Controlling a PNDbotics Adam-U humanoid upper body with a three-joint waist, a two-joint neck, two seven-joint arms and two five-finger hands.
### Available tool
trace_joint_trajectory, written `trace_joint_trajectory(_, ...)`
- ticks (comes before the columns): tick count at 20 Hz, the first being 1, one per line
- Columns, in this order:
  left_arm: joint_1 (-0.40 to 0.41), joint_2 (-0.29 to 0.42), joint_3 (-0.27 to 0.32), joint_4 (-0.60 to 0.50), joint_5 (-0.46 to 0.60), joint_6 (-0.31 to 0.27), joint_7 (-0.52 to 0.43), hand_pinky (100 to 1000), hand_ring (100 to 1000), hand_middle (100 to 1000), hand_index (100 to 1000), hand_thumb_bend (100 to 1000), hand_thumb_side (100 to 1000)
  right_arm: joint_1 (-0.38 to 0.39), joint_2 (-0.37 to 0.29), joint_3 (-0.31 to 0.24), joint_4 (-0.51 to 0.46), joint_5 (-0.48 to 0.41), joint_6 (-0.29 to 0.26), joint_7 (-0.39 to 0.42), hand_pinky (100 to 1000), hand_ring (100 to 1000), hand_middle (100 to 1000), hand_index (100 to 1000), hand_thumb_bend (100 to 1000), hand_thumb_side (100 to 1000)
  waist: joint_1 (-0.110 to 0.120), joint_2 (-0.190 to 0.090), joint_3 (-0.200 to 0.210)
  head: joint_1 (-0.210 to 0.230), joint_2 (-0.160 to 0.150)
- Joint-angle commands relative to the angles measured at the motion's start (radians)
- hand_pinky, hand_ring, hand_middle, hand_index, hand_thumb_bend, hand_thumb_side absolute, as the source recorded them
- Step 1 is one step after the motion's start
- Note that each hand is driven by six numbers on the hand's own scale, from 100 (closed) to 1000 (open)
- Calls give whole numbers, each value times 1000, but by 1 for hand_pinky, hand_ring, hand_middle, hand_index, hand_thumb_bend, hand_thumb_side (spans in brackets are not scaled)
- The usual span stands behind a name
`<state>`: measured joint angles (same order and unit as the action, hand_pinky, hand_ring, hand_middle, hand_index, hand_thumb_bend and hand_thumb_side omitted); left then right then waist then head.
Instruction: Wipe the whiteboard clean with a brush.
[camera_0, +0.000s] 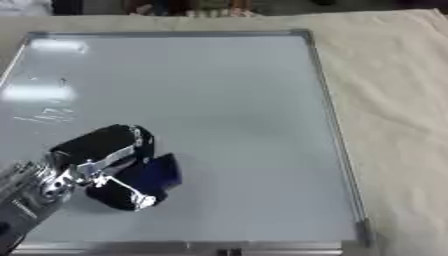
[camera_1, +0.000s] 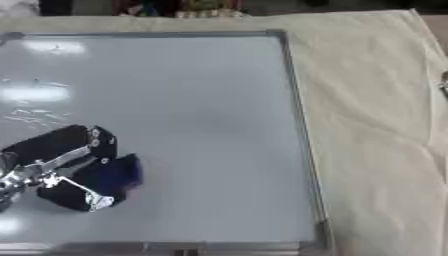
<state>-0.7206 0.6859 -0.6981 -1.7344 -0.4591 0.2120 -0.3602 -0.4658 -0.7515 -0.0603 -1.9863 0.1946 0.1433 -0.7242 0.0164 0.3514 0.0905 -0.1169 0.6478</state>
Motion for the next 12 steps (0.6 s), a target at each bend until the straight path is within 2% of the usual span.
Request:
trace_joint_trajectory(1, -6, 12, 11, -6, 4, 3, 10, 621, 568, 480, 100, 323, 247, -8, -20, -10, -14, -5, -2, -2, 775, 799, 744, 807, 100, 1000, -4, -19, 0, 0, -10)
trace_joint_trajectory(4, -5, 12, 11, -5, 7, 3, 13, 608, 555, 461, 100, 281, 246, -8, -20, -9, -14, -5, -2, -1, 775, 799, 744, 807, 100, 1000, -4, -19, 0, 0, -9)
trace_joint_trajectory(12, -5, 14, 22, -1, 5, 9, 10, 586, 538, 446, 100, 235, 246, -5, -19, -8, -14, -5, 0, 3, 777, 799, 743, 806, 100, 1000, -5, -17, 2, 0, -10)
